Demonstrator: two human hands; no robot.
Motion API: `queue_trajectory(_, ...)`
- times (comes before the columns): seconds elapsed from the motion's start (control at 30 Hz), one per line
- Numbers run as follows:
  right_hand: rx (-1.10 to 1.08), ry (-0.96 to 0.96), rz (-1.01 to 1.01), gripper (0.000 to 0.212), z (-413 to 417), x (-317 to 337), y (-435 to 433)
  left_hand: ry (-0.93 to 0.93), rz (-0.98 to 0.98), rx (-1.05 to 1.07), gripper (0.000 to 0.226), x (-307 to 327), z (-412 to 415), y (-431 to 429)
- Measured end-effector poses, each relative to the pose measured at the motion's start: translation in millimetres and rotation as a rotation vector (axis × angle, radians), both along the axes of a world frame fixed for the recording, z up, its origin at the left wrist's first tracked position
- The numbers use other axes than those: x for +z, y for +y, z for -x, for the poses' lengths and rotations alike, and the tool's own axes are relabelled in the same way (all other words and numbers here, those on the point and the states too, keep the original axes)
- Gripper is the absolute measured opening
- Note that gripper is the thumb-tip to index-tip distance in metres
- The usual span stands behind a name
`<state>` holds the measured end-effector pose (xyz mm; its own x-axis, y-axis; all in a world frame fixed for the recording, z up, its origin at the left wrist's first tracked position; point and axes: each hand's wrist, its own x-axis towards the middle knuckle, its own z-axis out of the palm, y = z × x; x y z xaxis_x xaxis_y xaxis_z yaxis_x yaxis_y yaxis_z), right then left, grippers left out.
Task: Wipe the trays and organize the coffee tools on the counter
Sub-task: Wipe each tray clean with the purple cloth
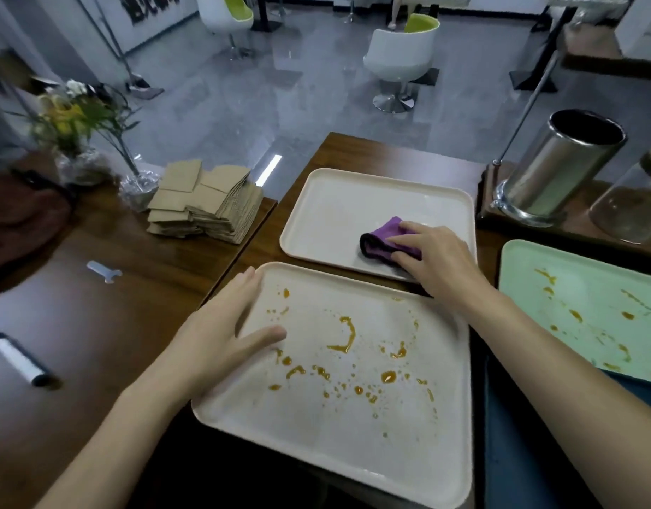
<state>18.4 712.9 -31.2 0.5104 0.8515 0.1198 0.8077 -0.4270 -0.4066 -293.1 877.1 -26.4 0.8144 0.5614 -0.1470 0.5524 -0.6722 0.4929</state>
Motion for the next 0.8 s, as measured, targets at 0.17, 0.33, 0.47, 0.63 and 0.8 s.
queue_trajectory(0.17,0.023,0.166,-0.262,0.022,8.8,18.5,6.8,0.006,0.070,0.145,0.124,-1.9,35.4,-31.3)
queue_trajectory(0.33,0.153,0.359,-0.324,0.020,58.4,60.2,2.8,0.005,0.089,0.160,0.110,-3.3,56.4,-49.3)
queue_trajectory(0.47,0.301,0.438,-0.165,0.019,107.7,68.4,-4.2,-0.018,0.155,0.160,0.117,-0.3,56.4,-59.1)
queue_trajectory(0.63,0.326,0.331,-0.073,0.018,140.6,42.8,10.3,-0.034,0.094,0.049,0.137,-9.2,56.4,-46.9)
queue_trajectory(0.8,0.338,0.060,0.099,0.019,146.3,15.7,24.8,0.011,0.057,-0.038,0.148,-16.9,60.0,-36.2)
